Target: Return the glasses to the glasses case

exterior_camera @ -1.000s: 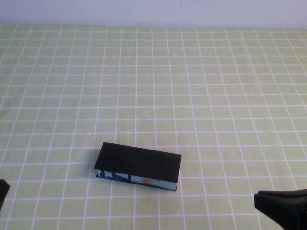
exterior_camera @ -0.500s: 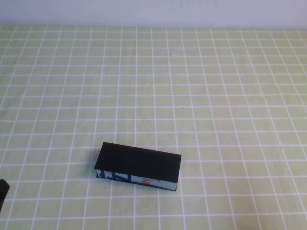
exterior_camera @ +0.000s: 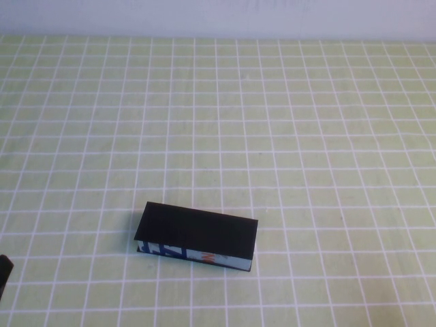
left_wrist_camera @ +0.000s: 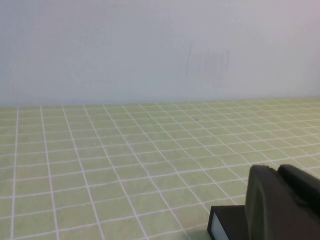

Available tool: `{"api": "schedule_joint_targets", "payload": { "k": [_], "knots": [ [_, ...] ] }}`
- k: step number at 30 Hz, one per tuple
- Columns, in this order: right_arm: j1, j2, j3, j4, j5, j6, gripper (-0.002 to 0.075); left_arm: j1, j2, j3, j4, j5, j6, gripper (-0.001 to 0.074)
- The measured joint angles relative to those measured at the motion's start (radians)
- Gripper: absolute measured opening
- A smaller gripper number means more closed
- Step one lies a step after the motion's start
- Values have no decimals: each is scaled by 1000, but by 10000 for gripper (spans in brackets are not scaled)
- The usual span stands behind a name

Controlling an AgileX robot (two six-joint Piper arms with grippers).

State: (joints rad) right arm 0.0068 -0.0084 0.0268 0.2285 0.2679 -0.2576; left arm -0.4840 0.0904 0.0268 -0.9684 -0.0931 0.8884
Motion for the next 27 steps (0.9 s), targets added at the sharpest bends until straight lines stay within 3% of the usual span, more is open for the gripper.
{"api": "schedule_joint_targets", "payload": {
  "k": [5, 27],
  "knots": [
    [14, 0, 0, -23, 85, 0, -11, 0, 0, 0, 0, 0, 0, -2],
    [14, 0, 0, -25, 87, 0, -11, 0, 0, 0, 0, 0, 0, -2]
  ]
}}
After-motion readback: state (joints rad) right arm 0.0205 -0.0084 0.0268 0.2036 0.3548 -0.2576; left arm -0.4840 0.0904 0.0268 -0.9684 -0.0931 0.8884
